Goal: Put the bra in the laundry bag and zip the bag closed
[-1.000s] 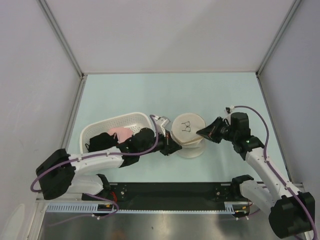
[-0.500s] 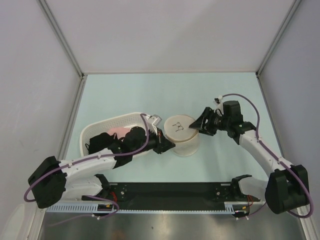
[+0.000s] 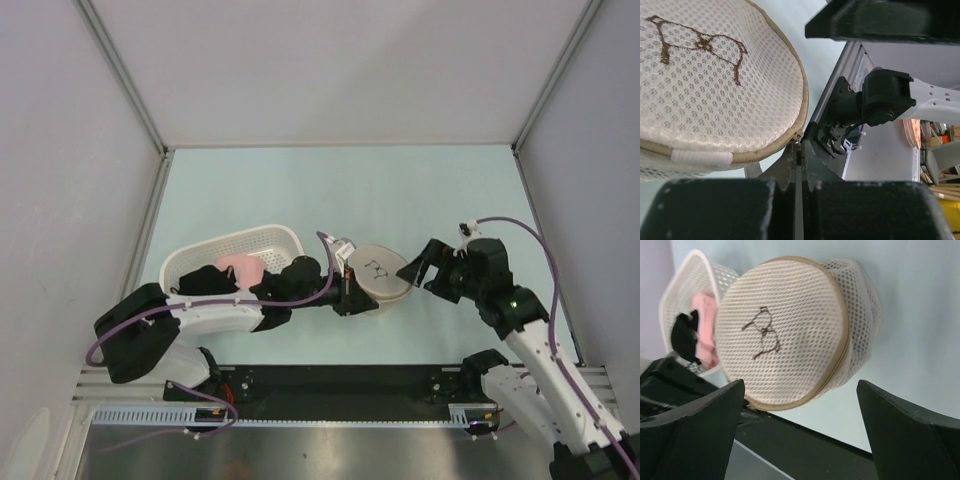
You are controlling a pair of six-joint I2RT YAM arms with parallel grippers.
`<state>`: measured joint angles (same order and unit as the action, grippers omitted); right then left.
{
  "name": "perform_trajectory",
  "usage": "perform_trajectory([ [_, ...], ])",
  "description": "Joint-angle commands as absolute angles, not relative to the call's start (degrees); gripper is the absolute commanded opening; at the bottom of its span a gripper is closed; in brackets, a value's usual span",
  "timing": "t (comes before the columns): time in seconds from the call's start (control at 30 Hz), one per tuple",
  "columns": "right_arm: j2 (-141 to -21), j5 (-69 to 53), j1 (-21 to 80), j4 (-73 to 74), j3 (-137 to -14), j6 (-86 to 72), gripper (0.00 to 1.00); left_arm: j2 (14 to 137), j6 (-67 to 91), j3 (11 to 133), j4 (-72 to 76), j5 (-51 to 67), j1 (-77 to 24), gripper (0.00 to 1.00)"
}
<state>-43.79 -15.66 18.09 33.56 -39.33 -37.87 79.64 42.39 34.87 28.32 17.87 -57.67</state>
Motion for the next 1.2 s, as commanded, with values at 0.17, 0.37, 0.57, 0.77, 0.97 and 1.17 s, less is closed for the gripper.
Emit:
perform_trajectory([
  [0.17,-28.22,-20.91,22.67,26.21,-25.15,-60.45,0.86,81.65,44.21,37.53,33.84,19.86,-59.68,0.0],
  [0.37,-32.59,-22.59,23.47,13.03,-20.83,-67.14,0.74,81.39,44.12,37.44,33.84,19.86,-60.38,0.0],
  [0.57,-37.61,-22.67,23.03,11.42,-22.76,-65.31,0.14,79.72,41.67,38.14,28.14,17.06,-60.29,0.0],
  [0.77,-40.43,-29.6,17.85,11.95,-23.82,-60.13,0.0,74.72,37.71,37.1,17.94,11.52,-57.4,0.0],
  [0.97,-40.96,-36.64,11.69,12.92,-24.61,-55.55,0.0,69.35,35.51,33.23,10.56,9.93,-49.4,0.0],
  [1.17,-43.85,-41.13,10.29,9.85,-25.49,-53.79,0.0,67.5,30.33,34.62,4.49,8.27,-47.46,0.0],
])
